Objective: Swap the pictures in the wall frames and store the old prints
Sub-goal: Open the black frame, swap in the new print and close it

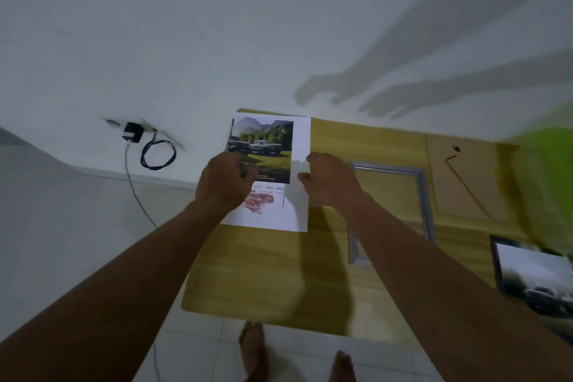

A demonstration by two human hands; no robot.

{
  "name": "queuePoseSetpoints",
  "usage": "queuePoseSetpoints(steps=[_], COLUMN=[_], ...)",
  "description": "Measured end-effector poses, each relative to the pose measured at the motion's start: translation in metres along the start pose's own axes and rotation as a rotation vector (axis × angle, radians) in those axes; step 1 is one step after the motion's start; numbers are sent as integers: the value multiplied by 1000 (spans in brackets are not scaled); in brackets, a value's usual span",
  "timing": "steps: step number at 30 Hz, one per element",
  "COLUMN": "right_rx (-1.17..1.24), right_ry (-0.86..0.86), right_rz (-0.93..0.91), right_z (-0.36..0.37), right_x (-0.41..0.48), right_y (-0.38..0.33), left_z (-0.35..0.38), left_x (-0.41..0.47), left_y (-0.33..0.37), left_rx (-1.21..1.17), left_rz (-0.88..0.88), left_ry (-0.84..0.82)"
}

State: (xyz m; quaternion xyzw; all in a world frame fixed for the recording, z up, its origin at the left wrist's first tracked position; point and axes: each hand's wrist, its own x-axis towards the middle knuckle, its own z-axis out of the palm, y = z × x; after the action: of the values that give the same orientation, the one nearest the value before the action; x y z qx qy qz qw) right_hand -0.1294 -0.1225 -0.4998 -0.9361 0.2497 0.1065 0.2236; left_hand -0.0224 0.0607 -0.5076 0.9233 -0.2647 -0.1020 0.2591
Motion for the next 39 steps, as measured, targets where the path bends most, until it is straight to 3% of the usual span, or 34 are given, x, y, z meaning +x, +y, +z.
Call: queuePoseSetpoints(steps=[14, 21, 29, 36, 39], right_rx=[48, 479, 786, 1018, 1105], right_ry=[46, 214, 242, 270, 312], right_rz=[233, 387, 373, 420, 443], right_z=[54, 58, 52, 38, 22], right_x=[75, 84, 80, 65, 58], right_y=[-68, -68, -79, -75, -72], left_z=[10, 12, 3, -15, -33], left_x=[60, 62, 63, 63, 63], left_y=[-65, -62, -62, -55, -46], left_rx=[-24, -74, -12, -296, -528], left_rz=[-86, -95, -106, -118, -114], left_ry=[-92, -62, -11, 125, 46])
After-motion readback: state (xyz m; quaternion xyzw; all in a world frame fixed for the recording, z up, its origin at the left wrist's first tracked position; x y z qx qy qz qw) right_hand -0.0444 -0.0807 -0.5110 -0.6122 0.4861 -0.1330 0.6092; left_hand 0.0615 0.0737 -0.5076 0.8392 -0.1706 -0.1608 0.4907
